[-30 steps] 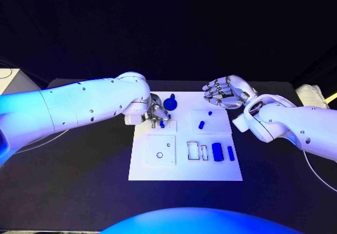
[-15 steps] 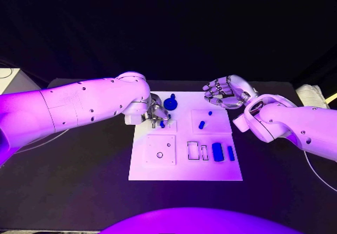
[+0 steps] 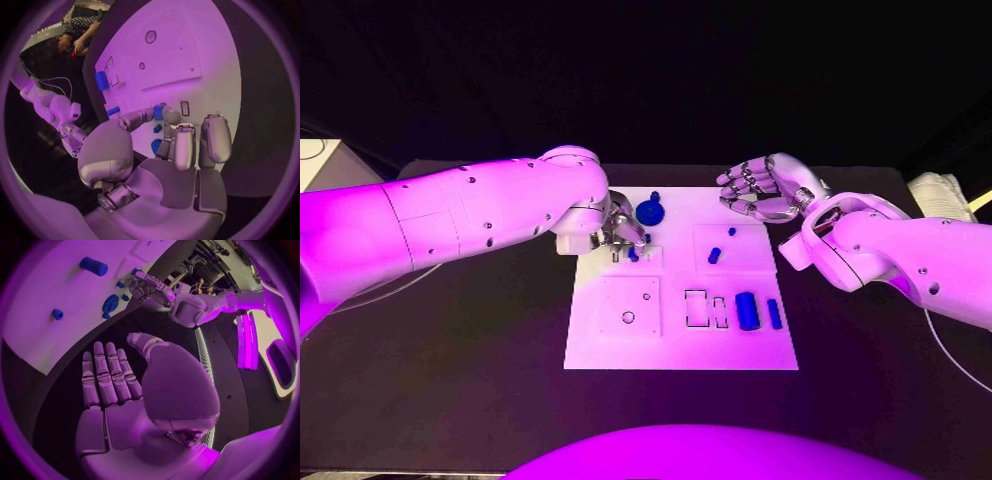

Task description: Assemble the parts on the task board

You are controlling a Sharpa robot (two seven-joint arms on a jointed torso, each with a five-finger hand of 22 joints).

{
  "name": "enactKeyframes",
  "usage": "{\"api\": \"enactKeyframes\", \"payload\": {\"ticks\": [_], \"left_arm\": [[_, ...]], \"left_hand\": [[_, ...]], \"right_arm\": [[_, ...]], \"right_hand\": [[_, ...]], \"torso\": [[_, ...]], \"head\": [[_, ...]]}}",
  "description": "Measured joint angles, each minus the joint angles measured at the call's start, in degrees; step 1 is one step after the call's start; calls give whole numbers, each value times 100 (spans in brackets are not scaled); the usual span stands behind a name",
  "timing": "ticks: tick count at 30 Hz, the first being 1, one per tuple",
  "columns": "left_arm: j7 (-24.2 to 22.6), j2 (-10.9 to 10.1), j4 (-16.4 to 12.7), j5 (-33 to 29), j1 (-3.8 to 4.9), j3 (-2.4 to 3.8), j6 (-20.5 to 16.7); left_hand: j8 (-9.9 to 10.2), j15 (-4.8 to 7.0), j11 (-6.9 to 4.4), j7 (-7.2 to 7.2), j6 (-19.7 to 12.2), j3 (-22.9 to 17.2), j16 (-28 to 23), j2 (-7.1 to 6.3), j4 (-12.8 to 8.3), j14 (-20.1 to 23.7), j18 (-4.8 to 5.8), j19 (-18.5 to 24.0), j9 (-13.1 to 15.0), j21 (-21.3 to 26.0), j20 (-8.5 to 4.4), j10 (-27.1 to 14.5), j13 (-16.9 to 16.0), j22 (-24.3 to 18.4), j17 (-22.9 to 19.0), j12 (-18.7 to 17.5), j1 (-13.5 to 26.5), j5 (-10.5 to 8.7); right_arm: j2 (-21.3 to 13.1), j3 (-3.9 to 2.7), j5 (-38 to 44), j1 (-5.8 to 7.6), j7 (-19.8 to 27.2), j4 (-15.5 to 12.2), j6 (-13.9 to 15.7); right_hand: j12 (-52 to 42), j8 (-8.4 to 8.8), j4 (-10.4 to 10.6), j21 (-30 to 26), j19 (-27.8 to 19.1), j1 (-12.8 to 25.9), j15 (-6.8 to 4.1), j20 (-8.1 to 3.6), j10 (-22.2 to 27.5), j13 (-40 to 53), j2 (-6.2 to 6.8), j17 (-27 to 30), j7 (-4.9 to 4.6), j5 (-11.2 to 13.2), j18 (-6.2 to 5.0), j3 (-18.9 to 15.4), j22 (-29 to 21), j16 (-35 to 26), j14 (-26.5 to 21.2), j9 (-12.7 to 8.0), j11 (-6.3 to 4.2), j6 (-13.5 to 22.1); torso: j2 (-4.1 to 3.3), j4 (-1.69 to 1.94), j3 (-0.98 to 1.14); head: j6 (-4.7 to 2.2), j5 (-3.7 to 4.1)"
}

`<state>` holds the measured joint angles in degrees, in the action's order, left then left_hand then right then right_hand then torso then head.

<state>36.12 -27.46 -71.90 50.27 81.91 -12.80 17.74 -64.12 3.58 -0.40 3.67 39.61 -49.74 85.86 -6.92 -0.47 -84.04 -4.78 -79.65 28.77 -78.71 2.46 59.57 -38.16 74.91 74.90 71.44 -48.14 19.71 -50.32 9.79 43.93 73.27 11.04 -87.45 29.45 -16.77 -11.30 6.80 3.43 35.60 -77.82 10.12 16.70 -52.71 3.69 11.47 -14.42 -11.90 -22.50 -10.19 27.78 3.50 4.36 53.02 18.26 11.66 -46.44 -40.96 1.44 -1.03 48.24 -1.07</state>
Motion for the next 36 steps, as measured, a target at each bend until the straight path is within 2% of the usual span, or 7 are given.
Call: {"api": "enactKeyframes", "payload": {"ticks": [4,28,29,30,36], "left_arm": [[0,0,-4,4,0,1,29],[-12,14,9,98,6,7,176],[-13,15,10,102,6,7,178],[-14,15,10,105,6,7,180],[-18,17,11,132,6,8,197]], "left_hand": [[-2,0,41,9,-10,-24,0,0,24,0,0,0,0,0,0,44,-51,0,0,0,0,0],[-22,-1,24,9,77,-38,23,0,38,0,0,-54,-12,-62,-29,263,-274,0,4,93,0,28],[-21,-1,19,0,87,-40,23,0,40,0,13,-54,-12,-62,-29,272,-280,0,4,93,0,28],[-20,-1,9,-6,93,-46,31,0,46,0,92,-63,-12,-62,-19,282,-283,0,4,93,0,28],[-18,-1,-12,-10,140,-46,45,0,46,0,90,-93,-23,-108,-30,323,-300,0,3,114,0,48]], "right_arm": [[0,0,1,0,0,0,0],[-1,-1,6,0,-1,1,0],[-2,-1,6,0,-1,1,0],[-2,-1,7,0,-1,1,0],[-6,-1,8,0,-1,0,0]], "right_hand": [[0,0,0,0,0,0,0,0,0,0,0,0,0,0,0,0,0,0,0,0,0,0],[0,0,18,0,-43,0,0,1,0,0,0,9,0,0,0,15,1,0,0,1,0,0],[0,0,18,0,-43,0,0,1,0,0,0,9,0,0,0,16,1,0,0,1,0,0],[0,0,17,0,-43,0,0,1,0,0,0,9,0,0,0,16,1,0,0,1,0,0],[0,0,18,0,-43,0,0,1,0,0,0,9,0,0,0,15,1,0,0,1,0,0]], "torso": [[3,2,1],[3,1,4],[3,1,4],[3,1,4],[3,0,4]], "head": [[7,0],[16,-10],[16,-10],[16,-10],[17,-10]]}}
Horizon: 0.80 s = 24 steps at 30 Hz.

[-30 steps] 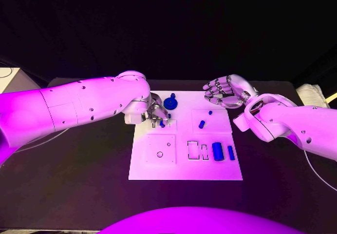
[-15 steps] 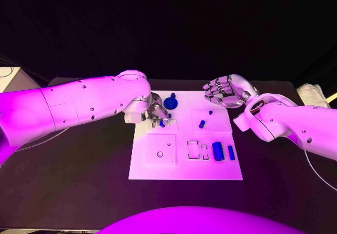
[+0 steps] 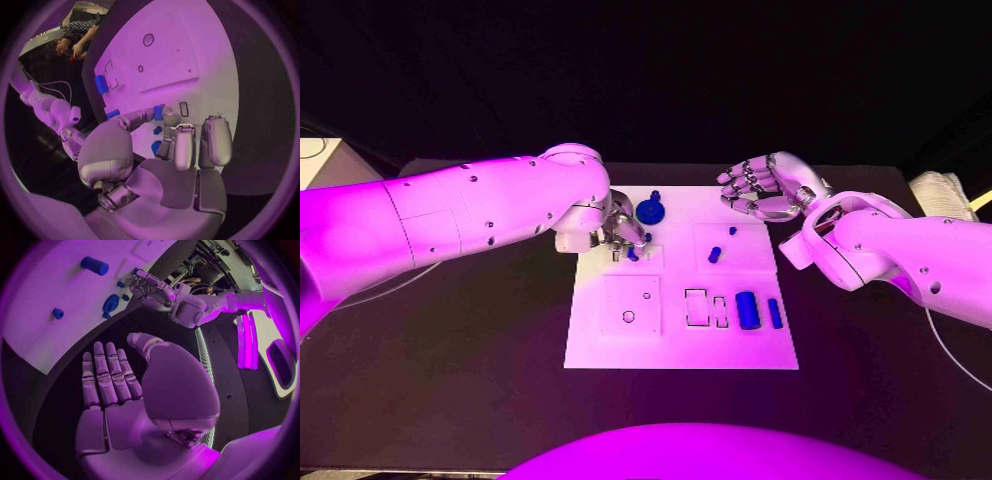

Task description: Assemble the parts on the task board

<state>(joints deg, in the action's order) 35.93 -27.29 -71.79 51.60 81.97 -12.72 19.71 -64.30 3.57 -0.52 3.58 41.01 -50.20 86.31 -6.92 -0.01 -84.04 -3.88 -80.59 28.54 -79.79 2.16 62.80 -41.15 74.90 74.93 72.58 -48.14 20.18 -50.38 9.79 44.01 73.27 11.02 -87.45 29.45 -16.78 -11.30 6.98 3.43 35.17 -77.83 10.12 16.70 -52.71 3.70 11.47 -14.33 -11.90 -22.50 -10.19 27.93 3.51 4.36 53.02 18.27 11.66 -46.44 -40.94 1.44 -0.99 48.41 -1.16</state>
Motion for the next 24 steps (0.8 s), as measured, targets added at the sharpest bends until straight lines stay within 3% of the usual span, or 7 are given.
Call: {"api": "enactKeyframes", "payload": {"ticks": [24], "left_arm": [[-7,48,63,52,11,6,186]], "left_hand": [[34,42,-20,7,114,-10,22,140,10,-2,-2,-82,-73,-76,-42,206,-99,0,-1,-2,140,-4]], "right_arm": [[-10,-1,3,1,-1,-2,0]], "right_hand": [[0,0,-32,0,0,23,0,0,0,0,23,8,0,0,0,32,-6,0,0,-5,0,0]], "torso": [[0,3,1]], "head": [[24,-12]]}}
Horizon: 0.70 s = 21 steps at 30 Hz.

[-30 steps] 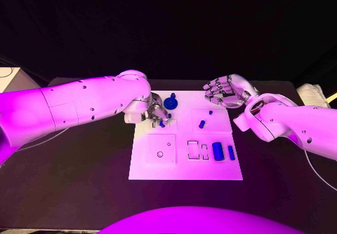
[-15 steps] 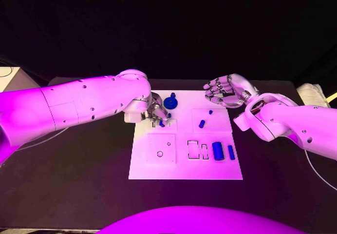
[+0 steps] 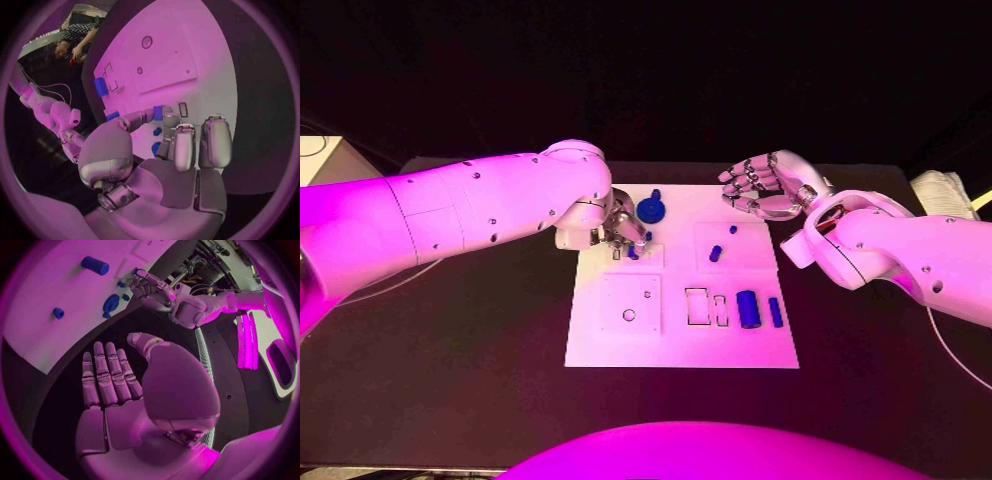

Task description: Assemble the parts on the task board

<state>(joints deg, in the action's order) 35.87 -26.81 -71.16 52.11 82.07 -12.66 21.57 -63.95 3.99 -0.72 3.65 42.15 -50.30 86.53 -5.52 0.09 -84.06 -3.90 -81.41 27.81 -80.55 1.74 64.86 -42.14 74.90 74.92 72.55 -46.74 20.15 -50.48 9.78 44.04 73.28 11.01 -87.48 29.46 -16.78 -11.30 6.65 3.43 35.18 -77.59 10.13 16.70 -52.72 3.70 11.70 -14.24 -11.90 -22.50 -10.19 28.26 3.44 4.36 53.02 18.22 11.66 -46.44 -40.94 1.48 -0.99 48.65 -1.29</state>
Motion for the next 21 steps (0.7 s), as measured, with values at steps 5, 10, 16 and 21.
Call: {"api": "enactKeyframes", "payload": {"ticks": [5,10,16,21], "left_arm": [[8,19,9,16,1,-3,9],[19,35,16,32,1,-5,7],[26,55,35,36,2,-6,5],[30,80,67,35,2,-7,8]], "left_hand": [[17,41,31,14,47,0,0,51,0,0,0,-60,-27,-78,-20,70,-132,0,0,11,51,-6],[31,41,60,32,70,0,0,73,0,0,1,-102,-40,-104,-20,101,-205,0,0,35,73,-1],[34,73,43,22,122,0,0,101,0,10,1,-113,-57,-124,-31,163,-264,0,-1,34,101,34],[54,82,71,11,174,0,23,142,0,-1,90,-132,-76,-145,-50,236,-362,0,-1,76,142,34]], "right_arm": [[0,0,1,0,-1,0,0],[3,1,2,0,-1,0,0],[8,1,3,0,-2,5,0],[16,2,4,0,-2,7,0]], "right_hand": [[0,0,0,0,0,0,0,0,0,0,0,0,0,0,0,0,0,0,0,0,0,0],[0,0,0,0,0,0,0,0,0,0,0,0,0,0,0,0,0,0,0,0,0,0],[0,0,0,0,0,0,0,0,0,0,0,0,0,0,0,0,0,0,0,0,0,0],[0,0,0,0,0,0,0,0,0,0,0,-1,0,0,0,0,1,0,0,0,0,0]], "torso": [[0,-1,1],[-2,-5,2],[-3,-5,5],[-4,-4,6]], "head": [[-3,-9],[-7,-14],[-4,-15],[0,-15]]}}
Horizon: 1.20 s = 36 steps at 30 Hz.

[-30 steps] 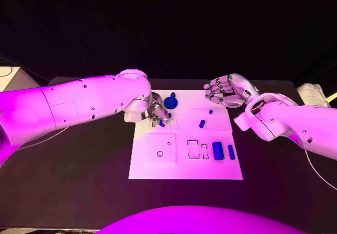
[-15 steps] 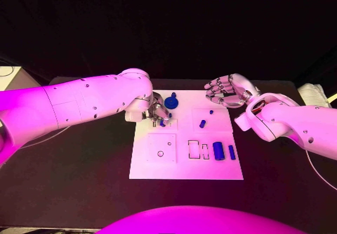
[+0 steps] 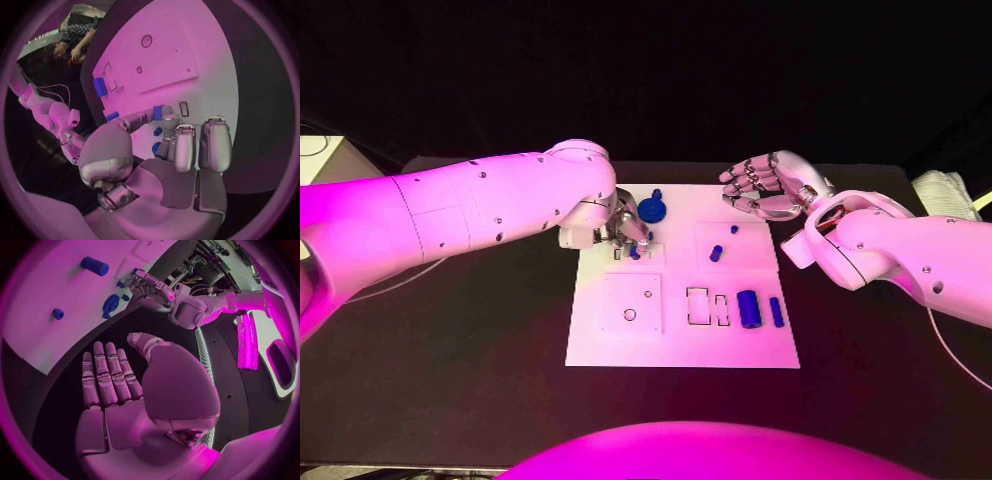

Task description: Assemble the parts on the task board

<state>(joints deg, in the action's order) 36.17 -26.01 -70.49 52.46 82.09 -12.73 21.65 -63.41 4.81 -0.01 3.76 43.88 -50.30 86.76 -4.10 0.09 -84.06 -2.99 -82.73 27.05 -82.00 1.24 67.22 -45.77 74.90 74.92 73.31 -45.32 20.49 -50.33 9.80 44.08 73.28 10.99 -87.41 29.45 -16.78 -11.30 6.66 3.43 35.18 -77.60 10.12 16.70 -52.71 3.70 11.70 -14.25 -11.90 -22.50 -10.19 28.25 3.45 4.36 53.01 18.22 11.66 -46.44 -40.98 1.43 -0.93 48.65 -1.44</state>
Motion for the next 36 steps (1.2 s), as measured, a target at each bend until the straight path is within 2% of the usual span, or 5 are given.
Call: {"api": "enactKeyframes", "payload": {"ticks": [5,10,15,26,36], "left_arm": [[1,33,51,-14,2,1,27],[4,69,104,-25,6,2,80],[9,110,164,-29,13,3,156],[9,151,222,-31,20,7,336],[1,157,228,-31,23,9,388]], "left_hand": [[7,12,-9,-1,63,0,53,29,0,11,-1,-20,-11,-26,-20,48,-99,0,0,7,29,0],[40,34,30,-11,115,0,114,67,0,-4,0,-20,-27,-26,-21,91,-212,0,0,54,67,-20],[76,36,-4,-29,194,0,154,120,0,-4,-1,-20,-39,-26,-21,167,-309,0,0,54,120,-58],[129,39,19,0,263,59,178,120,-59,1,-2,-41,-56,-26,-42,224,-383,0,0,80,120,-79],[143,39,8,0,263,91,200,120,-90,2,-2,-41,-56,-26,-42,234,-392,0,-1,80,120,-98]], "right_arm": [[1,0,1,0,0,0,0],[-1,0,2,0,-1,-1,0],[-2,-2,5,1,-3,-6,-1],[-6,-1,11,3,-5,-17,-1],[-7,-1,15,3,-7,-19,-1]], "right_hand": [[0,0,0,0,0,0,0,0,0,0,0,0,0,0,0,0,0,0,0,0,0,0],[0,0,-16,0,0,0,0,0,0,0,0,7,0,0,0,16,0,0,0,0,0,0],[0,0,-16,0,0,0,0,0,0,0,0,7,0,0,0,16,0,0,0,0,0,0],[0,0,-16,0,0,0,0,0,0,0,0,7,0,0,0,16,1,0,0,1,0,0],[0,0,-16,0,0,0,0,0,0,0,0,13,0,0,0,16,-5,0,0,1,0,0]], "torso": [[0,-1,-3],[-1,-1,-3],[-1,0,-3],[4,-1,-2],[4,-1,-13]], "head": [[1,-2],[2,3],[15,8],[20,14],[14,18]]}}
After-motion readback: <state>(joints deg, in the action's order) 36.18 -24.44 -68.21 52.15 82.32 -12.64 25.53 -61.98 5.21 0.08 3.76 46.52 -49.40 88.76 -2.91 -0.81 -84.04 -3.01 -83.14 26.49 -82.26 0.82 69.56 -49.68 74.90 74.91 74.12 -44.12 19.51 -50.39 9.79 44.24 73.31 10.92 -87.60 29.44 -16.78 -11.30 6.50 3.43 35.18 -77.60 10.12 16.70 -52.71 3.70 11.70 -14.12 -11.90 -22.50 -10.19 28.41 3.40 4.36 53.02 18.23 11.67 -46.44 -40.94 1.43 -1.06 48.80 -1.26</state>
